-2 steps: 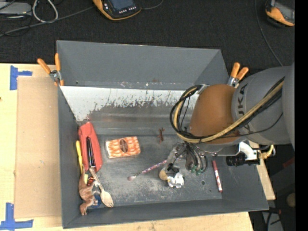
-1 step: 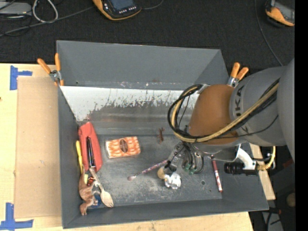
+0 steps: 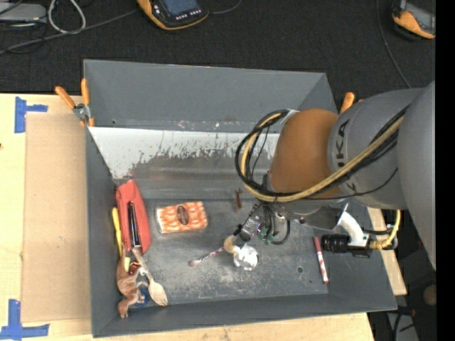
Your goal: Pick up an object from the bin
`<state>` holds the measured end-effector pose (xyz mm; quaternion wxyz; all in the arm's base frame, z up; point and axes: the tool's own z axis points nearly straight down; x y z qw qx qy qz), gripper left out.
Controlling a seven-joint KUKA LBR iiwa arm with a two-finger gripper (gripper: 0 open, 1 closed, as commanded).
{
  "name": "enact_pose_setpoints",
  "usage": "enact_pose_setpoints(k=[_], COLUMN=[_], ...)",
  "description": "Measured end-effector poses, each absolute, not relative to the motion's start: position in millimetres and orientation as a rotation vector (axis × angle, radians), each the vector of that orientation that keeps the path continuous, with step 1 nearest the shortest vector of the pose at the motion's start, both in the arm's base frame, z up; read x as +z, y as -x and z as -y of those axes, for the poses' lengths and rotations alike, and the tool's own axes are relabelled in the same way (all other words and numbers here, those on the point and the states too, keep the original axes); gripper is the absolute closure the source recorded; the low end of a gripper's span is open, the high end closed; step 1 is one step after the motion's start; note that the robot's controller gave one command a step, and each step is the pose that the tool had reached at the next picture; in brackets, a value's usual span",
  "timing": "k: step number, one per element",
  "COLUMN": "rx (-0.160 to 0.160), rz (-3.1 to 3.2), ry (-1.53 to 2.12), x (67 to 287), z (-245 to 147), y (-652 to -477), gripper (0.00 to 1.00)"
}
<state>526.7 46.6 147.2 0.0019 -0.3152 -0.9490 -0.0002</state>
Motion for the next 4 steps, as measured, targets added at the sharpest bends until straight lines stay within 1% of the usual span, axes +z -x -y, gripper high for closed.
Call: enact_pose_setpoints(k=[1,2,3,4], rx=[0.000,0.002,0.004,0.005], rz=[2.950,2.969,2.918,2.893], ry=[1.062,1.011,1.144,1.202], x=[148.9,146.9,147.9,190.8], z=[-42.0,-61.5,-71.7,-78.1], y=[-524.1,-519.0,-529.6,-534.8], gripper=[1.00,1.00,1.00,1.00])
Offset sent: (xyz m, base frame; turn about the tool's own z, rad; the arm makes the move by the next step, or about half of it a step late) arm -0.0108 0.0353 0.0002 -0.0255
